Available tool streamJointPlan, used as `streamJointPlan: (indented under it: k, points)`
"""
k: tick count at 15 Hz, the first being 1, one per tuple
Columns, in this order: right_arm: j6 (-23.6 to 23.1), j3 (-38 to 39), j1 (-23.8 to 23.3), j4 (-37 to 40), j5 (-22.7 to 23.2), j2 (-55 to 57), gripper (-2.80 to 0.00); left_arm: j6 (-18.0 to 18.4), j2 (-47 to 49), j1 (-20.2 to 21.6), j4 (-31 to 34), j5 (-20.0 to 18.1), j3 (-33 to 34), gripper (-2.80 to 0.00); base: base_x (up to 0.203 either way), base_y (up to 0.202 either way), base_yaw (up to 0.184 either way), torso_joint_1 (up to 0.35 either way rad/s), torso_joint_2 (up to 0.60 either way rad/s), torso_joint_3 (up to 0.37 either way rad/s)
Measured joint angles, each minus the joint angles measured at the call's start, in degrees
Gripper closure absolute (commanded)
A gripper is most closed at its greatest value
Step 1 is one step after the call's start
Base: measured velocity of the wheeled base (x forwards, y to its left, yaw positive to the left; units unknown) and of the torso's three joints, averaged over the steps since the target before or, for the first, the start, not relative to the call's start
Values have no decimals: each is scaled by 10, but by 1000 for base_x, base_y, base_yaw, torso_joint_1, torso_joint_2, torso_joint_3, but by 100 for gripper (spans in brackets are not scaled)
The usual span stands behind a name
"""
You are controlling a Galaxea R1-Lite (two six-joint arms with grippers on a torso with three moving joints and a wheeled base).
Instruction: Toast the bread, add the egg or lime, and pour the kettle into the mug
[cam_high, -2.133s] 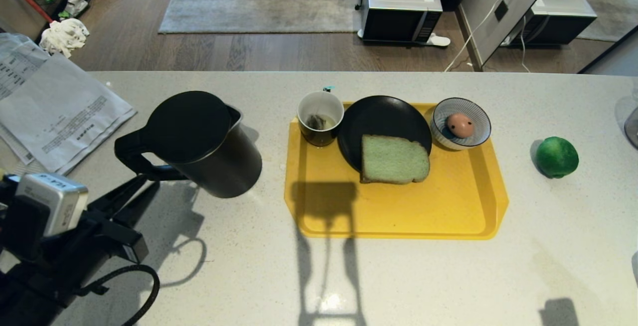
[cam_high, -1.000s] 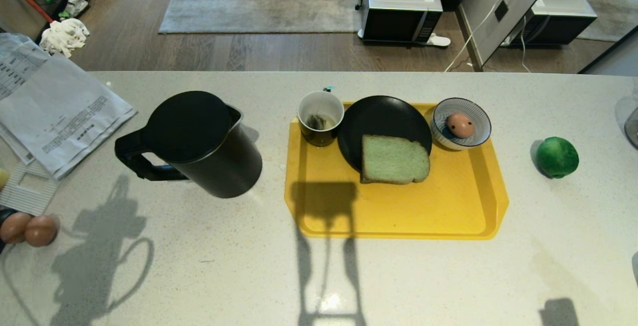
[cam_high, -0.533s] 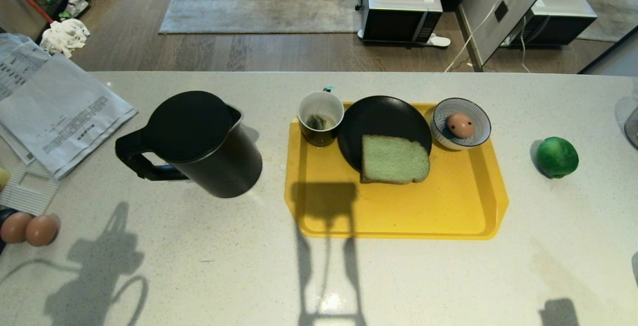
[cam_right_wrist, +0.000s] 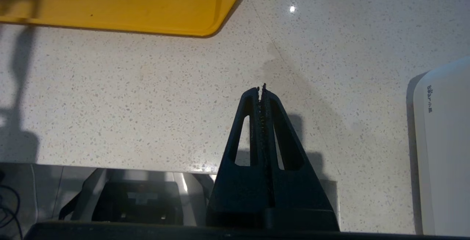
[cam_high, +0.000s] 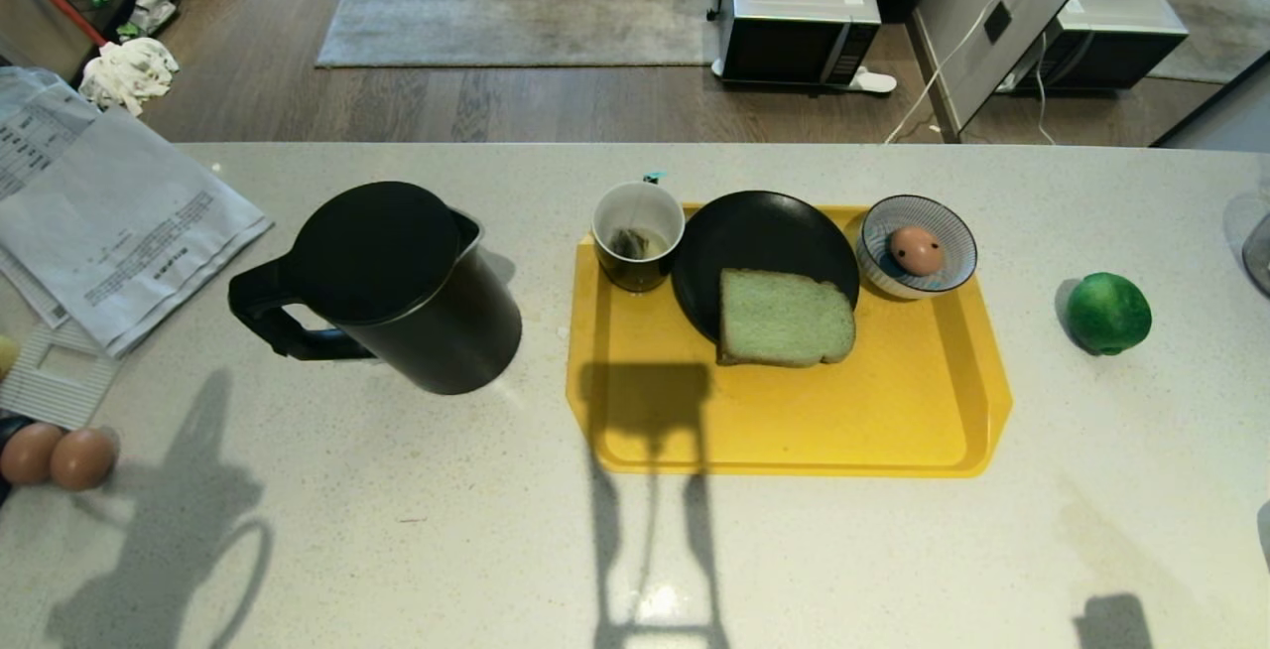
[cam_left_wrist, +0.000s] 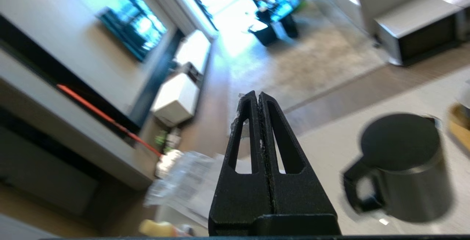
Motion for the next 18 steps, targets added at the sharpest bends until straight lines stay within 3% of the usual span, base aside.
streamJointPlan:
  k: [3,5,10,14,18]
  points:
    - [0,0,0,0,0,0,0,18,-22,-17,24,26,-8,0,0,0,0,0,0,0]
    - [0,0,0,0,0,0,0,21,-47,-25,39,36,29,0,0,0,0,0,0,0]
    - [0,0,0,0,0,0,0,8,-123,-29,9,37,212,0,0,0,0,0,0,0]
    - [0,0,0,0,0,0,0,-34,-155,-30,-85,37,366,0,0,0,0,0,0,0]
    - [0,0,0,0,0,0,0,-61,-162,-30,-92,36,428,0,0,0,0,0,0,0]
